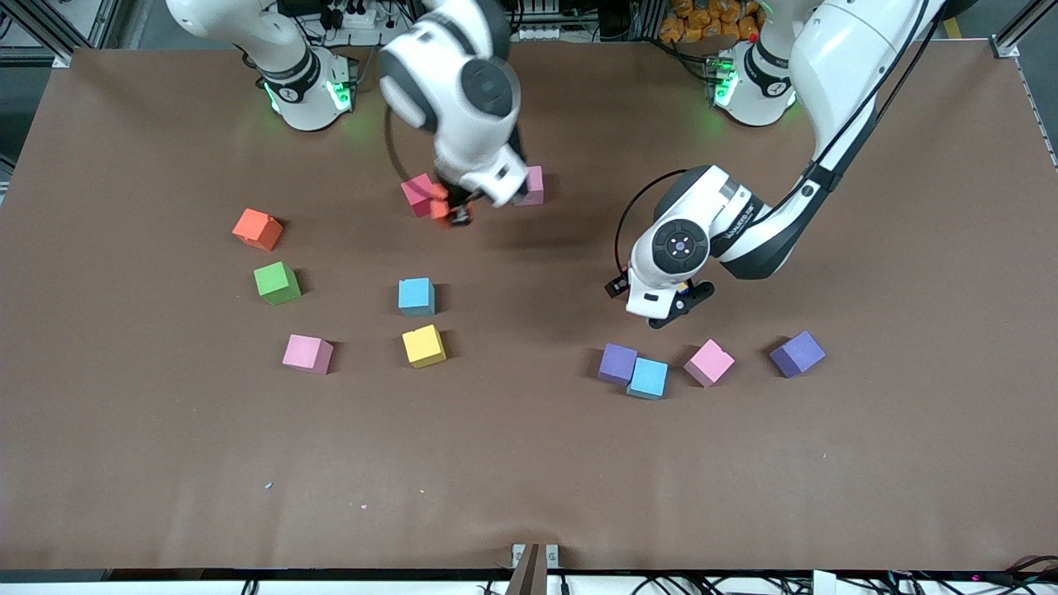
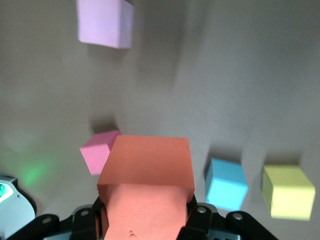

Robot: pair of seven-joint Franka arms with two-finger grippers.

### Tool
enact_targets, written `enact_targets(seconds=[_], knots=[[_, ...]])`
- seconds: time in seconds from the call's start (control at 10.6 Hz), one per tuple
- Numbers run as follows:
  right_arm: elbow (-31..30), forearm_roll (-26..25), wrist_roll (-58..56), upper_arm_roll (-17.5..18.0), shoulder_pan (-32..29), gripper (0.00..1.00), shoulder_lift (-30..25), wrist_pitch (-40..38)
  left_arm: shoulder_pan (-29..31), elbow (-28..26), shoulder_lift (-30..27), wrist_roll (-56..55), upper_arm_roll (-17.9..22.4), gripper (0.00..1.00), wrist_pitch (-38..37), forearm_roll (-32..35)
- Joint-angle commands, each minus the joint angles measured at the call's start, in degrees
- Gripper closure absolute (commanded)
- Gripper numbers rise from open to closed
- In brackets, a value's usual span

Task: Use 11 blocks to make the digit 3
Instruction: 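Place the orange block with the right gripper while the left gripper grasps red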

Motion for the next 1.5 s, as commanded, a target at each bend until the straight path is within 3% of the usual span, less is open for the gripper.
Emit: enact_targets(seconds=[0.0,0.38,0.66,0.85,0.94,1.03,1.22,1.41], knots=[[-7.6,-1.4,0.9,-0.7,5.2,0.69,-2.8,5.4,2.4,-4.8,-1.5,-0.7,-0.5,0.0,2.9,2.7],[-17.8,-1.4,4.4,-0.5,8.0,0.69,-2.2,17.6,2.4,-6.0,-0.3,-0.7,-0.5,0.0,4.4,4.8],[-19.9,-1.4,18.4,-0.6,12.3,0.69,-1.7,18.2,2.4,-6.0,1.1,-0.8,-0.5,0.0,6.7,4.8],[-20.5,-1.5,20.3,-0.6,12.8,0.69,-0.3,20.2,2.5,-5.9,1.1,-1.4,-0.5,0.51,6.7,4.7],[-21.0,-1.5,20.3,-0.6,13.3,0.69,0.1,21.6,3.2,-5.8,0.7,-4.0,-0.5,0.73,6.7,4.7],[-21.0,-2.0,20.3,-0.6,13.5,0.69,0.3,21.9,3.2,-5.7,0.5,-5.5,-0.5,0.89,6.7,4.7],[-20.9,-3.0,20.3,-0.7,13.4,0.69,0.8,22.0,4.1,-5.6,-0.5,-7.1,-0.6,1.0,6.6,3.9],[-20.8,-3.1,20.3,-0.7,13.2,0.69,1.9,23.2,5.6,-5.6,-2.2,-13.3,-1.1,1.0,6.3,1.6]])
